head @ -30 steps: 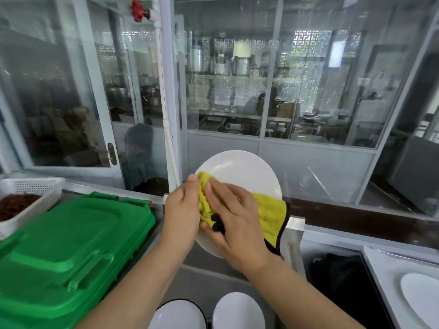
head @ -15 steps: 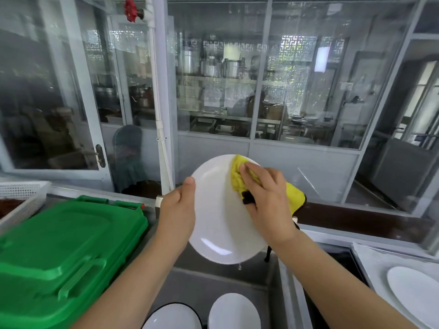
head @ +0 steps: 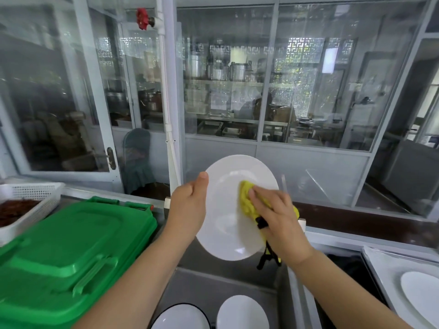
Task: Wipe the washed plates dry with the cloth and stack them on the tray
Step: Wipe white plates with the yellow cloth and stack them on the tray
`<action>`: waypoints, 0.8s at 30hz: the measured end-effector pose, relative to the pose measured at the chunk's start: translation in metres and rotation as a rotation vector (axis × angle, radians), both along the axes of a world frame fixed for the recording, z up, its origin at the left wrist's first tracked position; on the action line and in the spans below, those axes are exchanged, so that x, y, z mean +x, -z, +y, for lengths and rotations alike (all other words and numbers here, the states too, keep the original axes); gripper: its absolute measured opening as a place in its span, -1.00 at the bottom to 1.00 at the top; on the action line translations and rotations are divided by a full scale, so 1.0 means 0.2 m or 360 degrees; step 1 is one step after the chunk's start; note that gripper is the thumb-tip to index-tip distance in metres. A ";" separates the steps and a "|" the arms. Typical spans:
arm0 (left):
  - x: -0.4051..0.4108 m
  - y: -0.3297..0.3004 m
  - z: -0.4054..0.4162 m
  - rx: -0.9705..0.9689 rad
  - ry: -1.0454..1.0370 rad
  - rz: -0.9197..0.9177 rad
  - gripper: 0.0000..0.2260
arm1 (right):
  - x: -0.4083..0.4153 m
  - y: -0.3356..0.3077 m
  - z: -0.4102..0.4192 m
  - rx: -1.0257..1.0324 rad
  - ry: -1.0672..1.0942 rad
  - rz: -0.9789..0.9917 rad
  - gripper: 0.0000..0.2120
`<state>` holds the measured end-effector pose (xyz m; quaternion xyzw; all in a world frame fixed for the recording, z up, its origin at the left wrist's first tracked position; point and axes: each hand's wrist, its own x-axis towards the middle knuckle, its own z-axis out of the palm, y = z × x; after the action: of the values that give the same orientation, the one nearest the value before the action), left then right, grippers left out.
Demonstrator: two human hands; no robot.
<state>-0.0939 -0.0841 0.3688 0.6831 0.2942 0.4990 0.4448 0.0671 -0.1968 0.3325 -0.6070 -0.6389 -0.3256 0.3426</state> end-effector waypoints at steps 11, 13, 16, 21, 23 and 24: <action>0.06 0.04 -0.14 0.0089 0.0176 0.0023 -0.51 | -0.13 -0.21 0.11 0.0226 0.0044 -0.0258 -0.61; 0.05 0.05 -0.13 0.0144 0.0123 0.0034 -0.53 | -0.11 -0.23 0.09 0.0209 0.0120 -0.0133 -0.57; 0.04 0.05 -0.14 -0.0025 0.0062 -0.0070 -0.53 | -0.06 -0.22 0.06 0.0260 0.0275 0.0102 -0.48; 0.00 0.08 -0.19 -0.0110 0.0097 -0.0320 -0.74 | 0.00 -0.14 -0.01 0.0350 0.0389 0.0699 -0.38; 0.00 0.10 -0.19 -0.0167 0.0132 -0.0401 -0.80 | 0.02 -0.12 -0.02 0.0316 0.0328 0.0890 -0.38; 0.01 0.10 -0.19 -0.0231 0.0178 -0.0414 -0.81 | 0.03 -0.12 -0.03 0.0301 0.0283 0.0952 -0.39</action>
<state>-0.0928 -0.1215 0.3480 0.5941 0.2309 0.5350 0.5545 0.0723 -0.2026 0.3563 -0.6947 -0.4214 -0.2194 0.5401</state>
